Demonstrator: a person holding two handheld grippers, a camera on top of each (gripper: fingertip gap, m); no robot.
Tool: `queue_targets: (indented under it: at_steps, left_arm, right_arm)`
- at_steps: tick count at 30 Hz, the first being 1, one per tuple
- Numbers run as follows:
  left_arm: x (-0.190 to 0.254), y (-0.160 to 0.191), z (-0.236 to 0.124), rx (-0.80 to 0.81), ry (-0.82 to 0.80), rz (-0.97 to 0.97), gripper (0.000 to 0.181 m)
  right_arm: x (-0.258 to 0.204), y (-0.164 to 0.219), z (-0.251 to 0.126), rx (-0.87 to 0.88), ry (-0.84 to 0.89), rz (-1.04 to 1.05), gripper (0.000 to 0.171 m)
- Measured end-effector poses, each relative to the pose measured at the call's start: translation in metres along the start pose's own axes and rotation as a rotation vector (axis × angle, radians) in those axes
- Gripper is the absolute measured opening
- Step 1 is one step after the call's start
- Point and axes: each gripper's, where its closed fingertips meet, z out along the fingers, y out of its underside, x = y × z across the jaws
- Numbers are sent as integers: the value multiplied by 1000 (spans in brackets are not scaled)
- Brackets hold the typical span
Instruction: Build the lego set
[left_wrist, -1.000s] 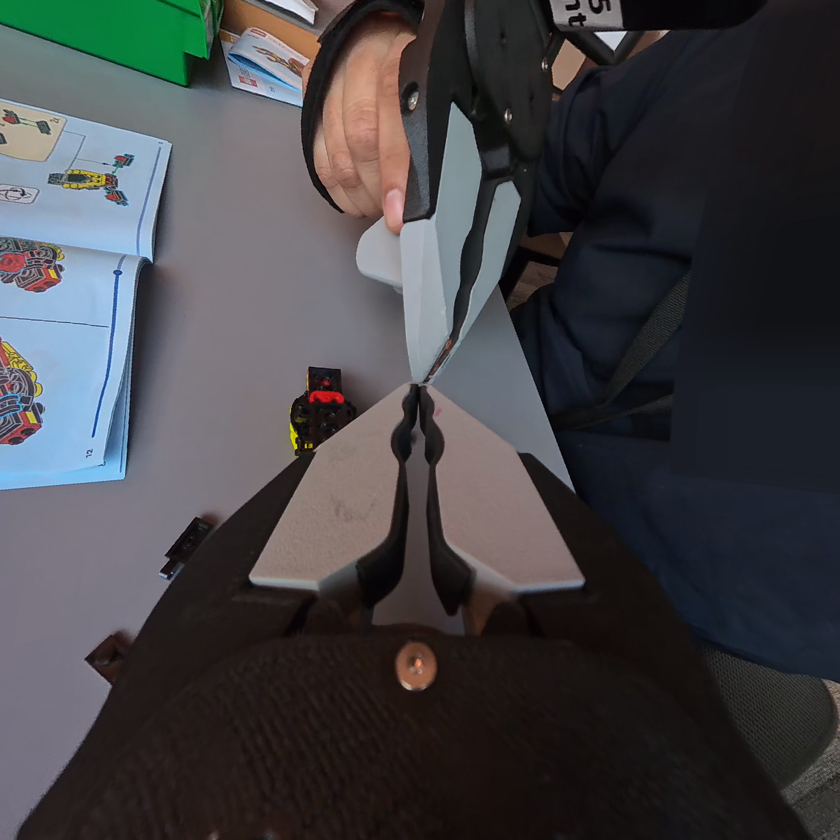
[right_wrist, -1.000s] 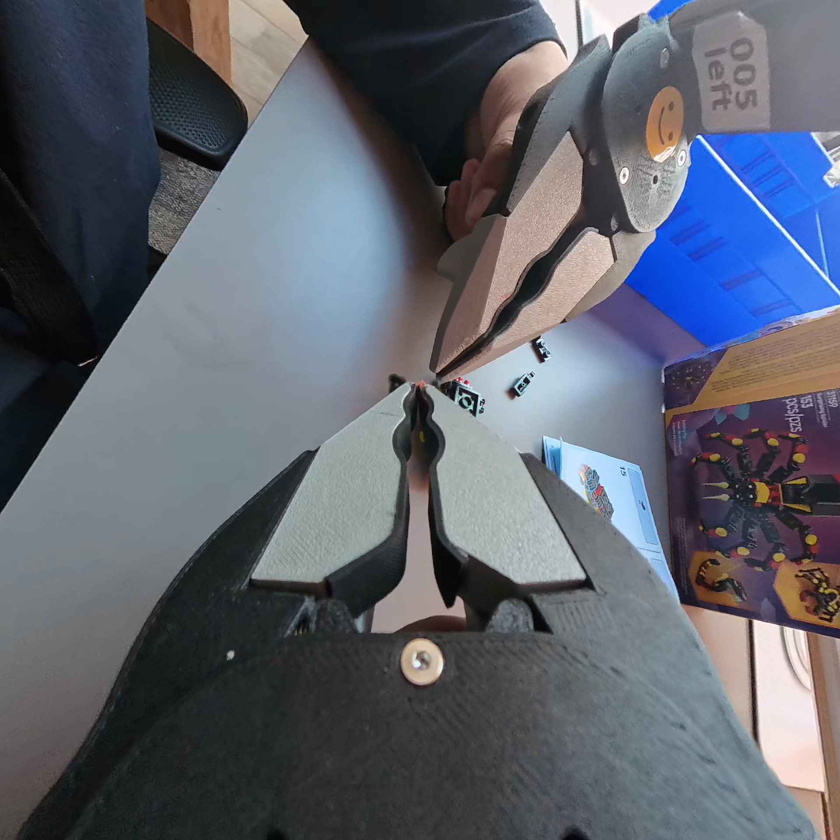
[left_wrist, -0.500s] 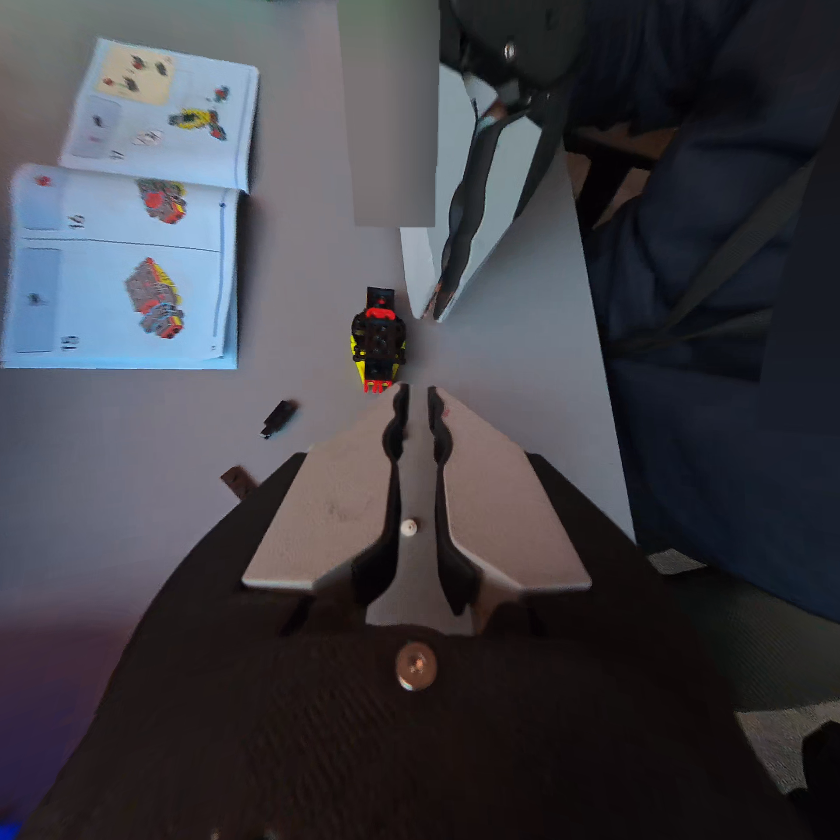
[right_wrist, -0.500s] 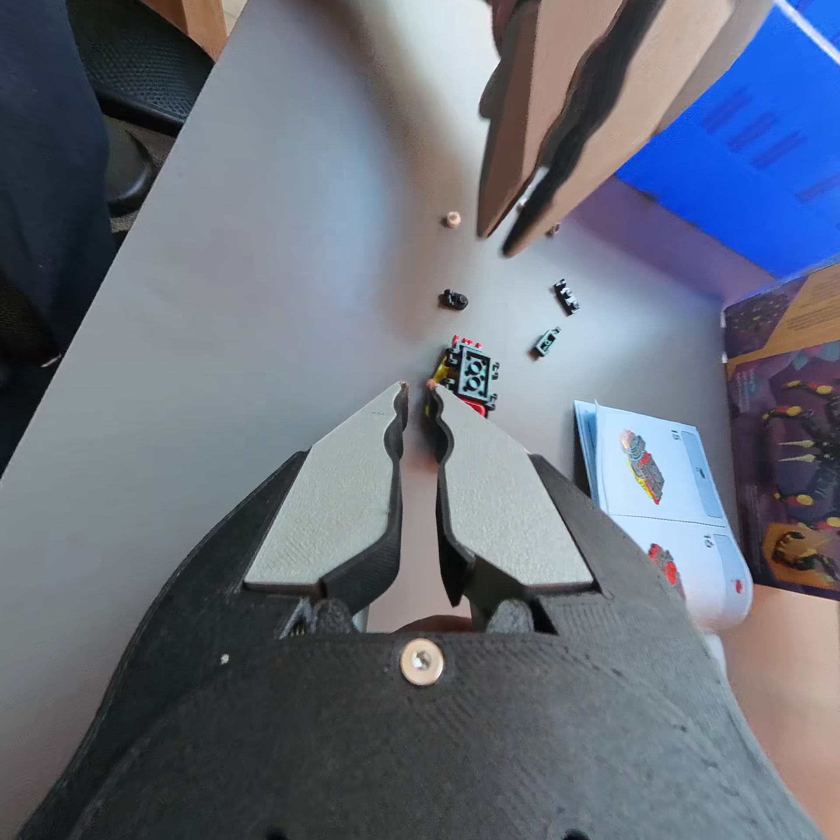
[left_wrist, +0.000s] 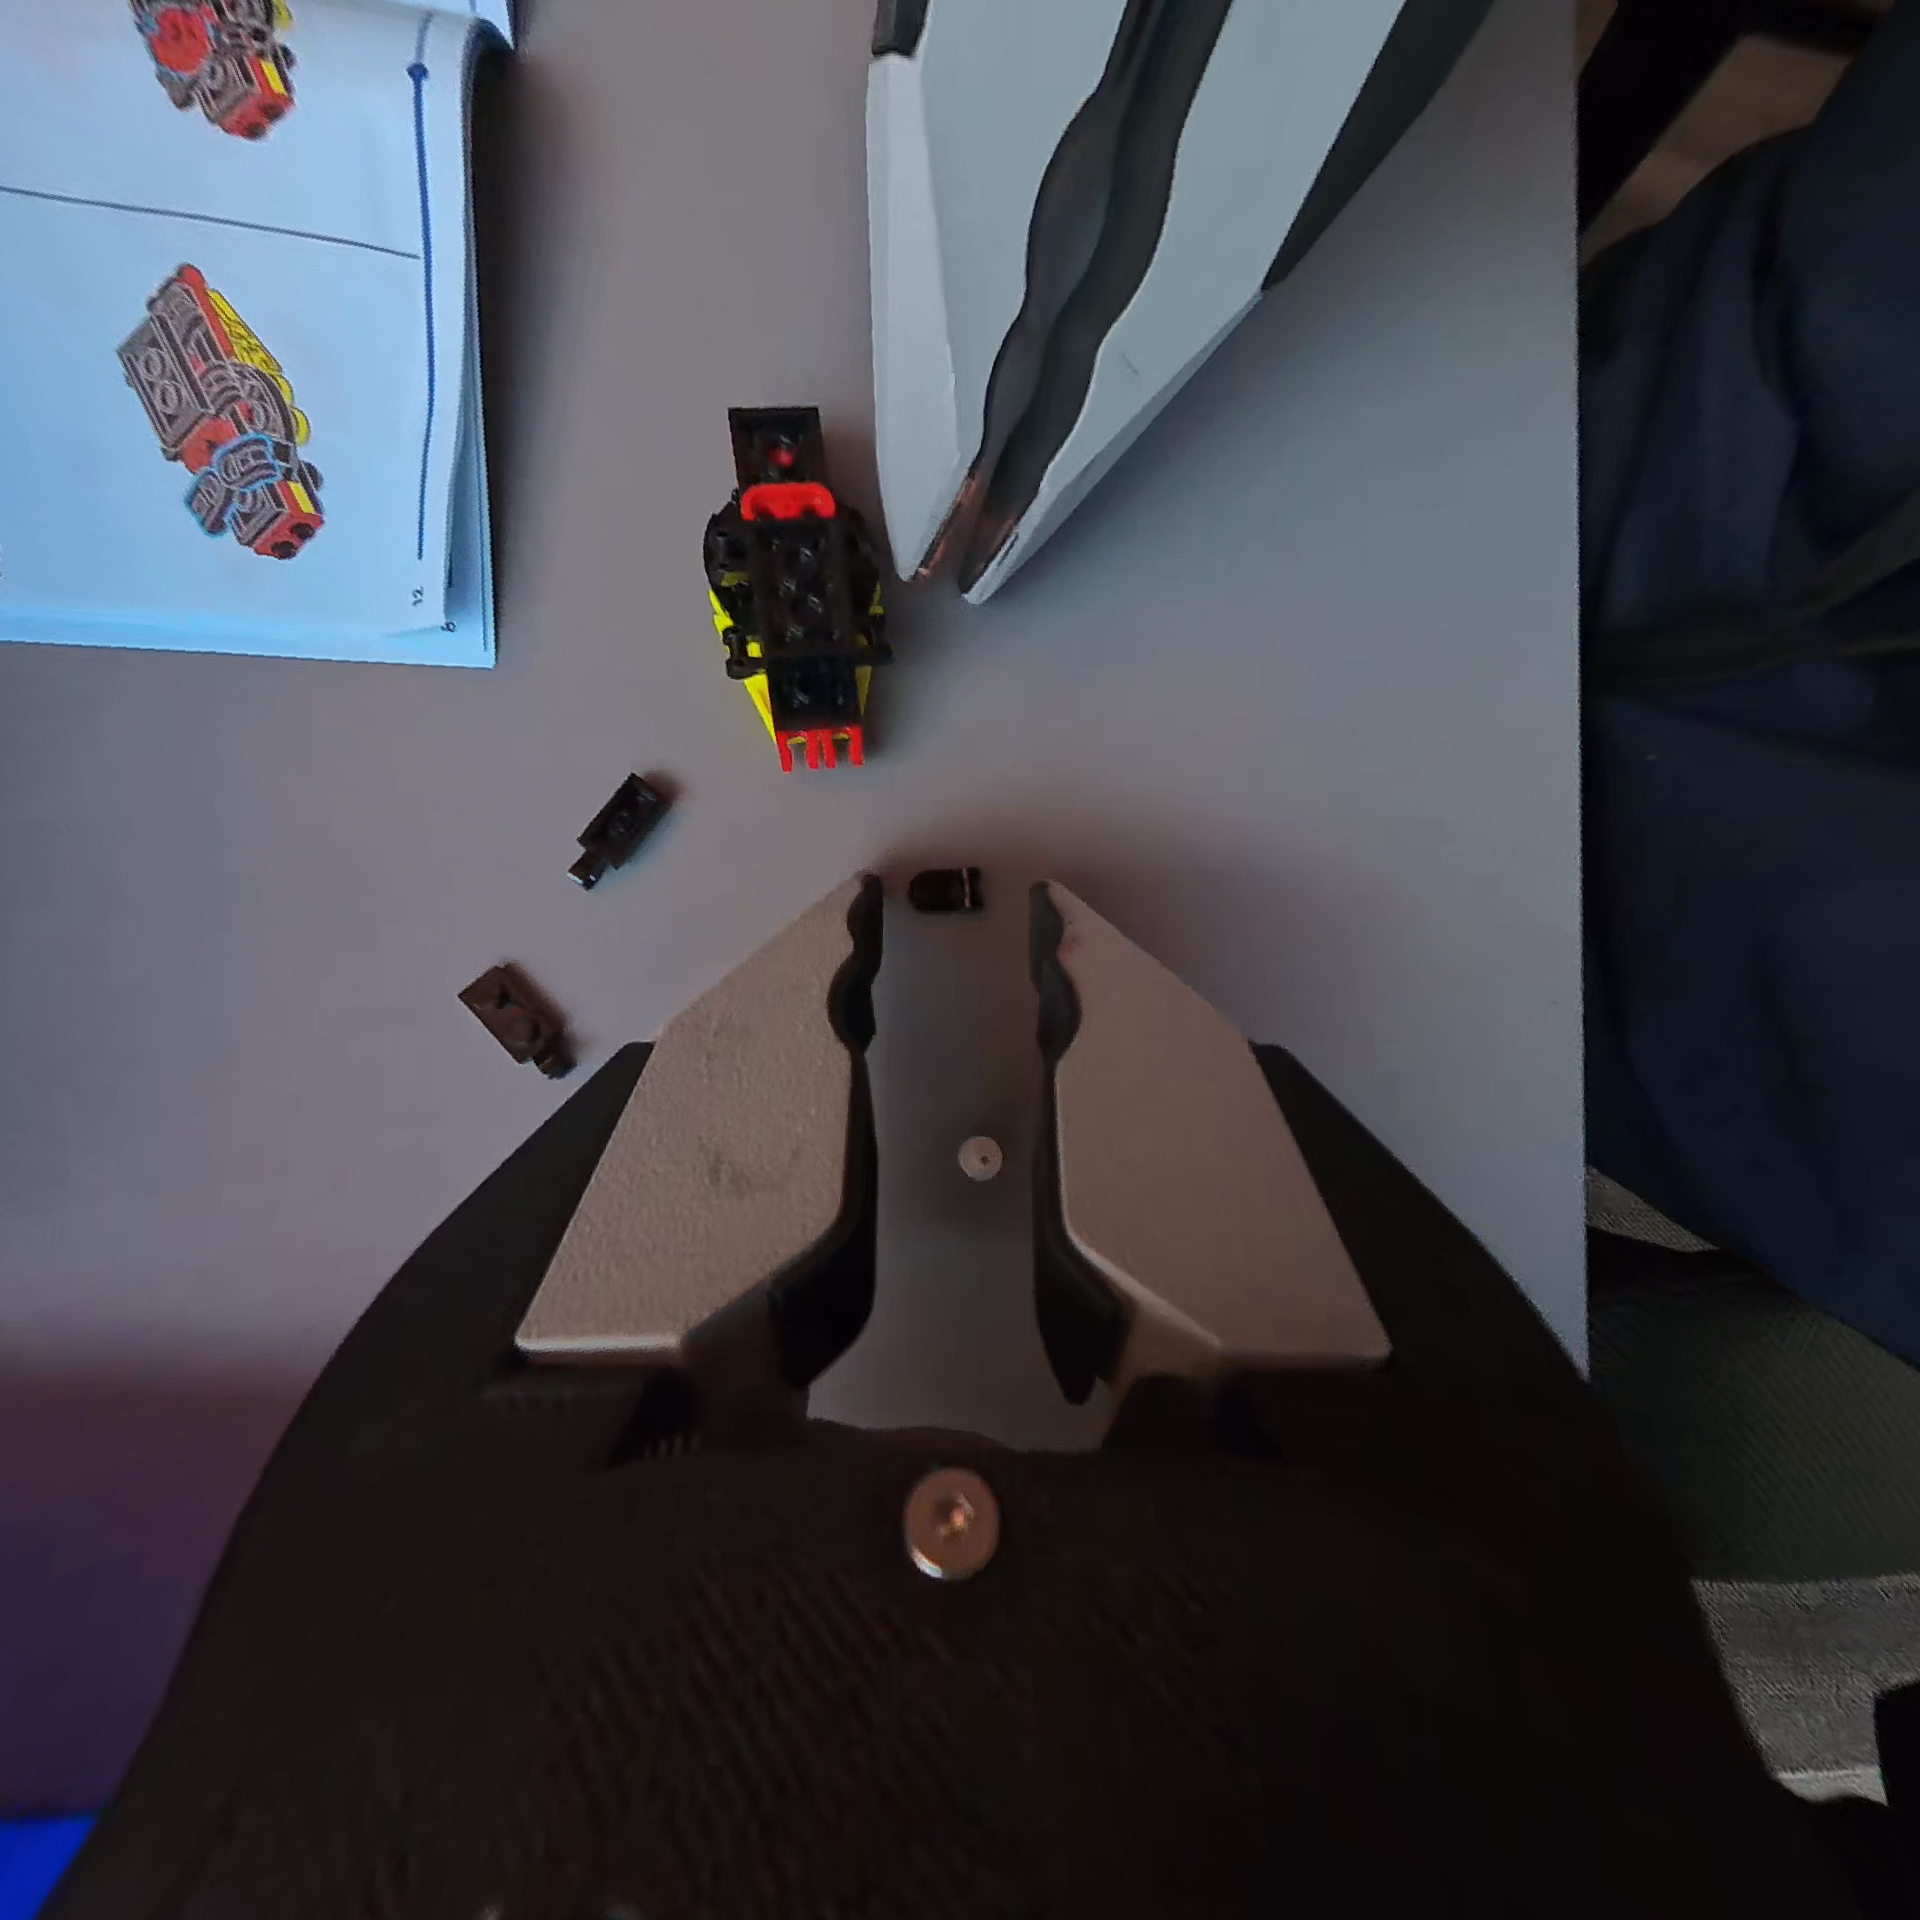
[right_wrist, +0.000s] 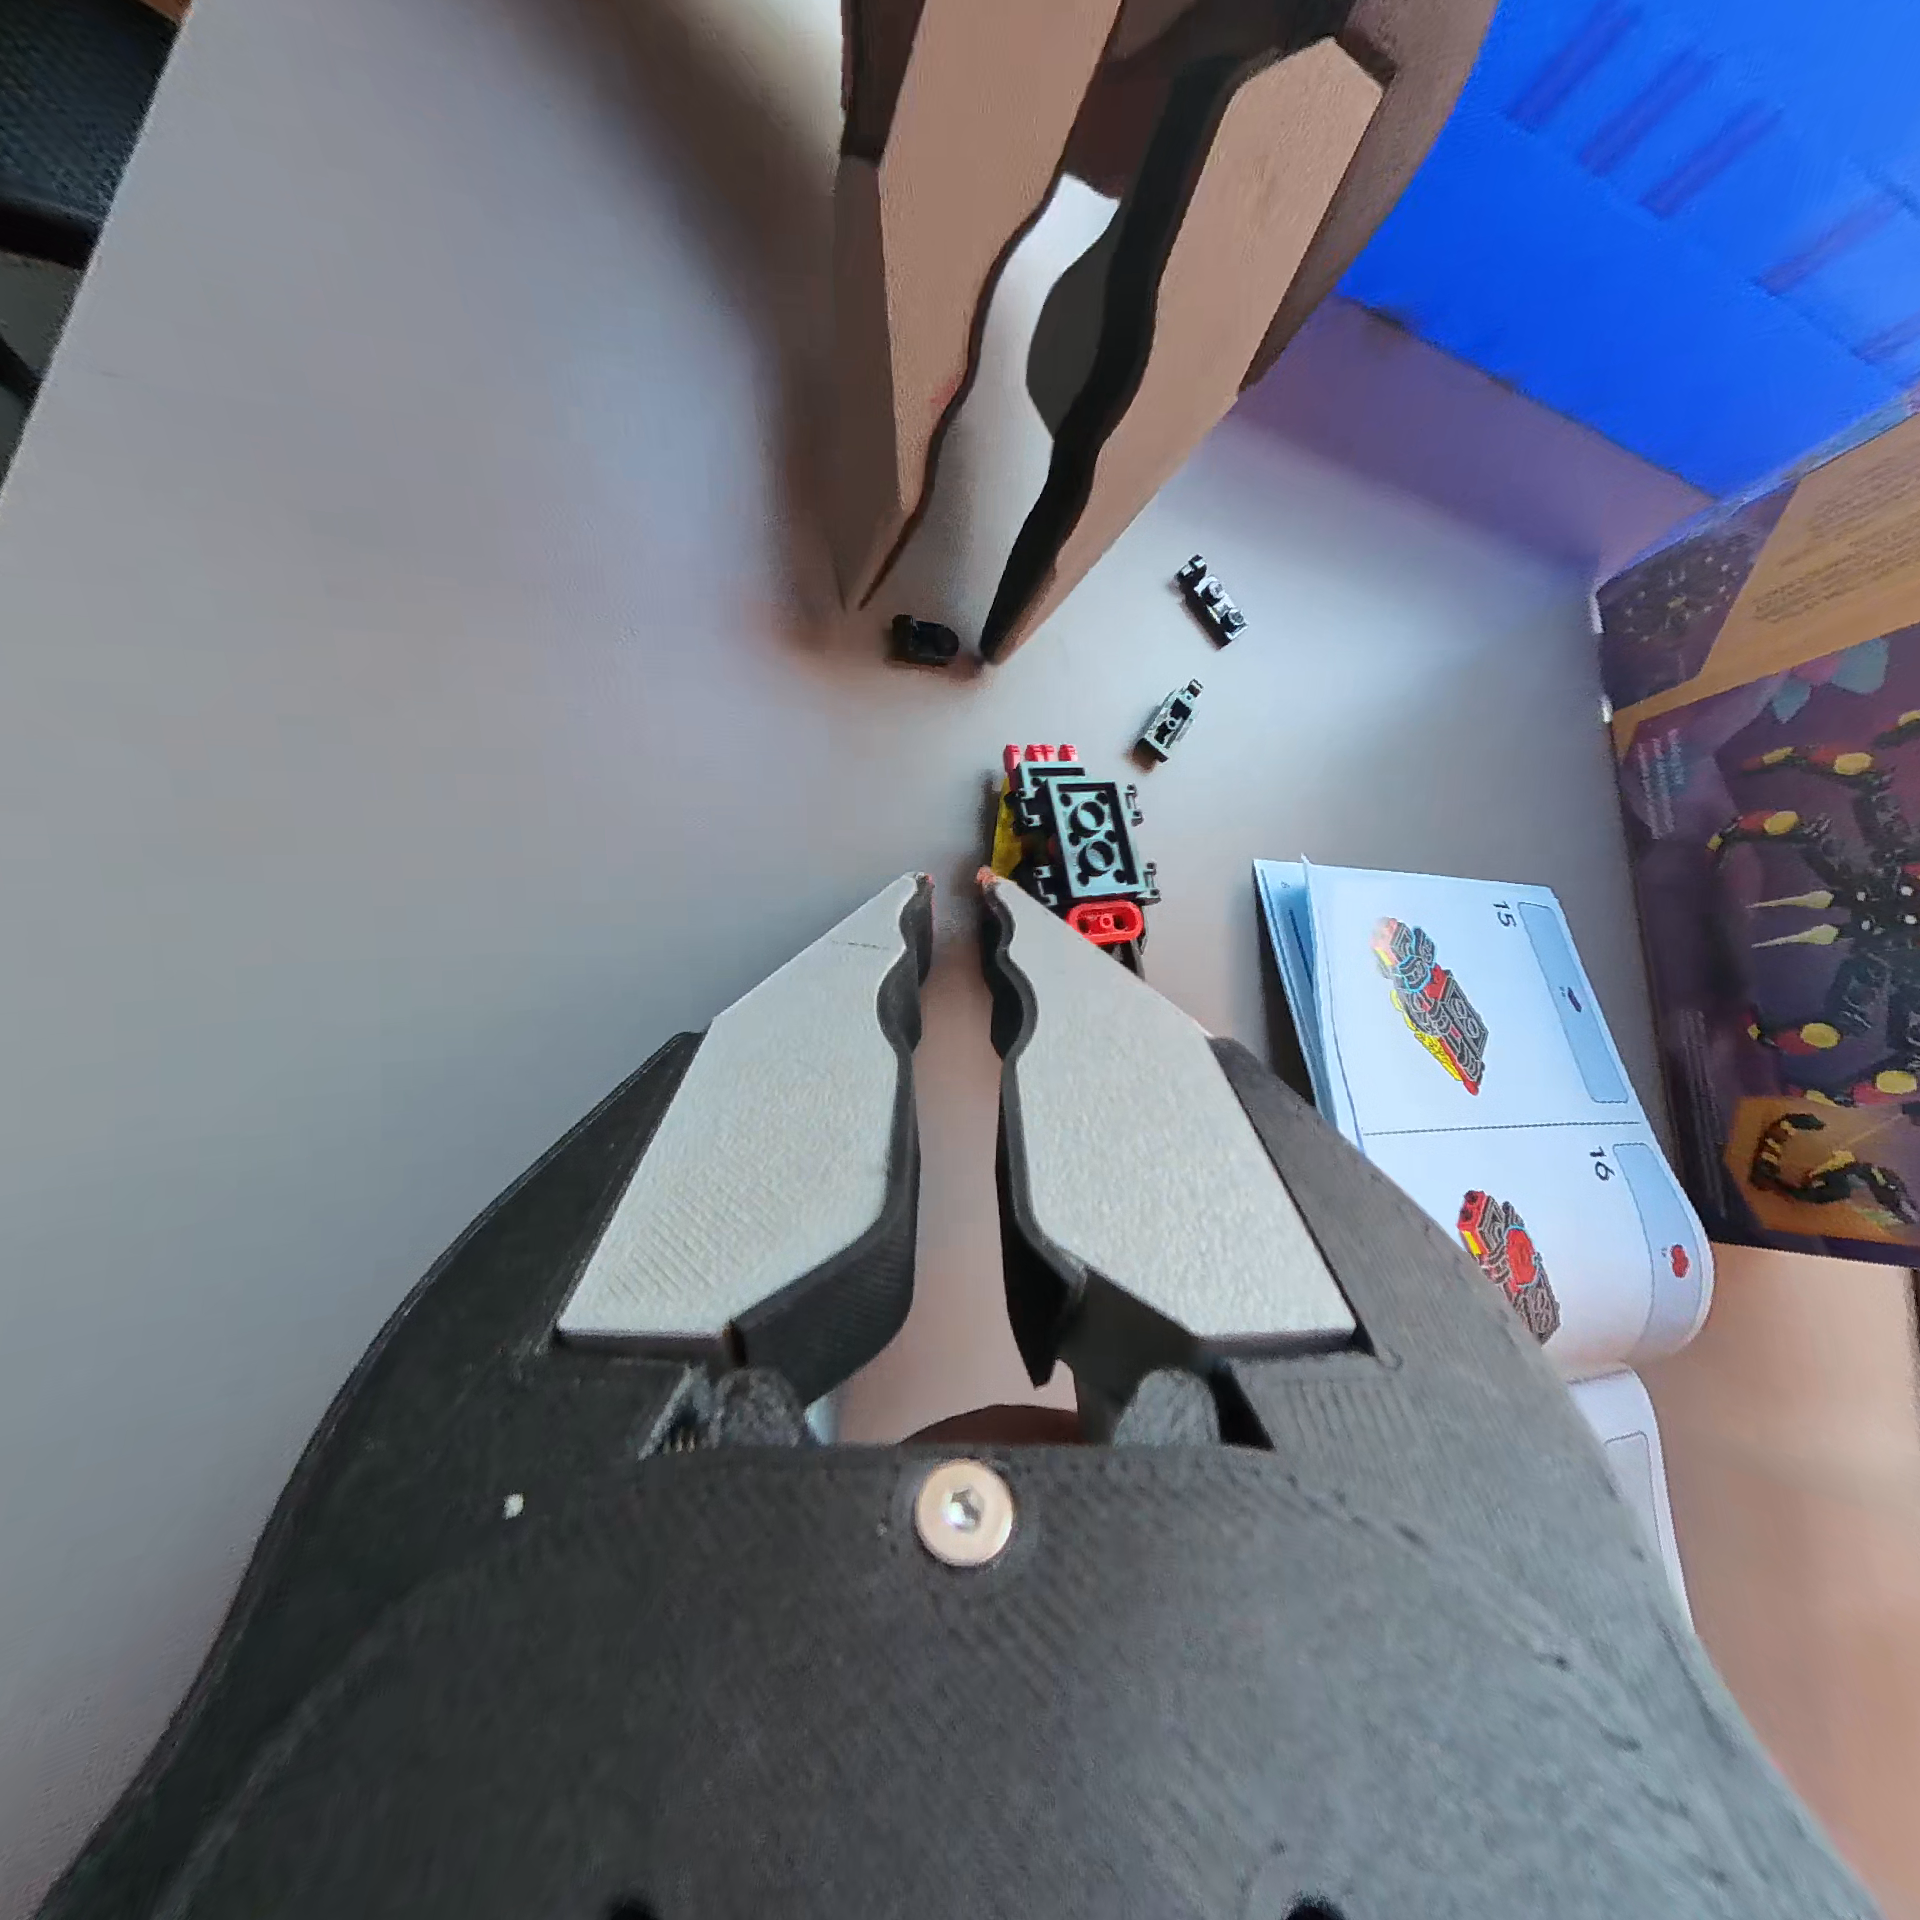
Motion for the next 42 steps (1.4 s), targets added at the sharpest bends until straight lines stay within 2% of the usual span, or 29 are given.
queue_targets:
  at_steps: [1,7,13,15,18,22,31,35,40,41,42]
  left_arm:
    - [-1,-1,1,2,-5,-4,26]
    - [-5,-3,6,14,-20,-6,0]
    - [-8,-4,0,19,-40,14,0]
    - [-11,-13,-12,84,-43,-17,14]
    - [-11,-20,-28,151,-38,-26,15]
    - [-16,-11,-29,106,-78,-16,18]
    - [-21,2,-5,7,-97,-32,26]
    - [-22,2,-4,7,-95,-21,11]
    - [-25,1,-4,7,-113,-2,10]
    - [-27,-1,-5,16,-125,4,2]
    - [-28,-4,-7,33,-132,8,2]
  right_arm:
    - [1,-1,-1,4,2,2,5]
    - [1,-1,-3,18,-7,27,5]
    - [6,-5,-6,53,-12,76,5]
    - [8,-5,-8,64,-13,96,5]
    - [11,-5,-12,77,-10,113,5]
    - [15,-4,-13,79,-6,136,5]
    - [17,-1,-13,71,1,145,5]
    - [23,-1,-17,83,13,166,5]
    - [35,0,-24,102,42,207,4]
    - [37,0,-26,108,44,222,4]
    - [39,0,-27,115,46,238,4]
